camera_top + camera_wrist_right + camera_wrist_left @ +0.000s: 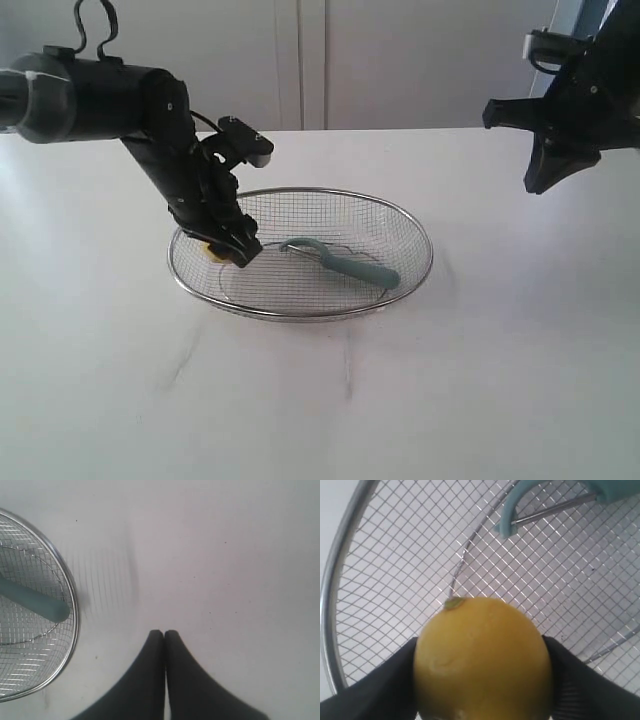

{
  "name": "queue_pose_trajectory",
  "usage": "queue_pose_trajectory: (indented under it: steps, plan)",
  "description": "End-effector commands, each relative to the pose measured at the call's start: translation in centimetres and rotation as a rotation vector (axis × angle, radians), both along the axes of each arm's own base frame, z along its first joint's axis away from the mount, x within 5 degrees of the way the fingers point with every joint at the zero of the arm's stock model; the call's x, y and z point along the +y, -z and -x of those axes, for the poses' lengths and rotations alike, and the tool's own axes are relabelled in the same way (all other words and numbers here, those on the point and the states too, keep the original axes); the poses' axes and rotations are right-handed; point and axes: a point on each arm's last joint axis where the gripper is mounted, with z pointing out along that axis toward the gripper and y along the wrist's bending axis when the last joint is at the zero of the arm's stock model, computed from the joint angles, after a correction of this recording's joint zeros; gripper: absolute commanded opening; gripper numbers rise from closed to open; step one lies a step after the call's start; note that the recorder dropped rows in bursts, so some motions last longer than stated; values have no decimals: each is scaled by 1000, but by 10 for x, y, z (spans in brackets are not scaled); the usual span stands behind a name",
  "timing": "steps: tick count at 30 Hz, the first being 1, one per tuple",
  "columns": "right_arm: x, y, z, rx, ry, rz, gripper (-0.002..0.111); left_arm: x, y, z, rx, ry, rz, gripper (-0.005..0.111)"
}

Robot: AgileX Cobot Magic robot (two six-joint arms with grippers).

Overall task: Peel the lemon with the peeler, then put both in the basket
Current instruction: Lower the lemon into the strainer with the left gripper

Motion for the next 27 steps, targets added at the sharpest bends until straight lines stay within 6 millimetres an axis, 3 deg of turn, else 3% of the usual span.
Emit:
queue_pose_trajectory:
  steps: [1,18,22,27]
  plan:
    - [-4,-8,0,-38,16,0,0,-5,-6,-1,51,-18,32,0]
    - [-4,-9,-3,-74,23,-3,0,-16,7,-15,111,-8,15,0]
    - [-4,-9,-6,-97,27,-3,0,-17,7,-14,115,-13,31,16]
    - [-4,-9,-6,-97,27,-3,0,-19,6,-15,113,-23,59,49]
